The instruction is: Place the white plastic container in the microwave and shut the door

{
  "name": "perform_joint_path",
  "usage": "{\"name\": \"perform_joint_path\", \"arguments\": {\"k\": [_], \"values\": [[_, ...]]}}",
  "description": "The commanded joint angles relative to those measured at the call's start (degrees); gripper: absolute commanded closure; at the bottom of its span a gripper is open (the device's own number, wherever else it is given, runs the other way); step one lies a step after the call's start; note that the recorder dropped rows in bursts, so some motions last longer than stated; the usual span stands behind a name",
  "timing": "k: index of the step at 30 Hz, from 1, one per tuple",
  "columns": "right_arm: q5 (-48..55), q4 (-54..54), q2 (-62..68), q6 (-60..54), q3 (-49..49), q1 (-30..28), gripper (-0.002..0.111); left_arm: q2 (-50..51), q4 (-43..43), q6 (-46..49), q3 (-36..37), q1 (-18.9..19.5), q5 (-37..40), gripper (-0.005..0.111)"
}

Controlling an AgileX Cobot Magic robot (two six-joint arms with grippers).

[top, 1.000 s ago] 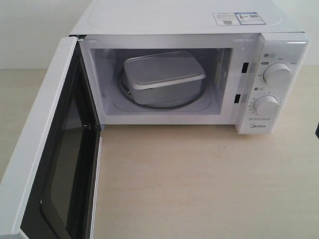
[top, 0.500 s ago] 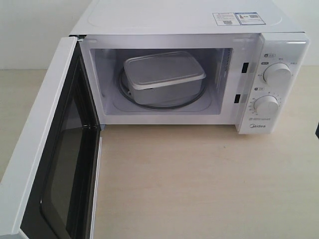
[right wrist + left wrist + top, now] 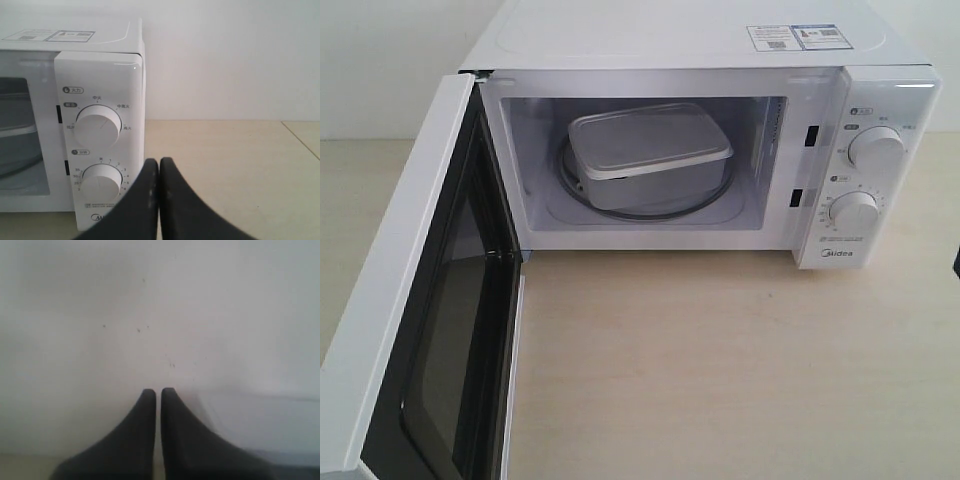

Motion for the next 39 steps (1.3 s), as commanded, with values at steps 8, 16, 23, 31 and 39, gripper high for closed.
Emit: {"name": "perform_joint_path", "arguments": {"k": [8,16,23,31,39], "values": [[-0.71,-0.16,-0.51,-0.07,0.38,-0.15,0.108,18.81,-34.98,41.77,-13.47,0.00,38.91,0.102],[-0.71,-0.16,-0.51,-0.07,0.38,-0.15,0.108,30.83,-34.92,37.05,-13.82,-0.11,51.11,0.102],[-0.71,-0.16,-0.51,-0.07,0.38,-0.15,0.108,37.50,-35.45,37.10,-13.72,-1.76,51.11,0.102],[-0.71,-0.16,-0.51,-0.07,0.38,-0.15,0.108,42.79,-35.23,37.43,-13.72,-9.19,51.11,0.102],[-0.28,-0.40,-0.51,-0.07,0.38,-0.15,0.108,48.65,-35.23,37.43,-13.72,-17.21,44.15,0.102]]}}
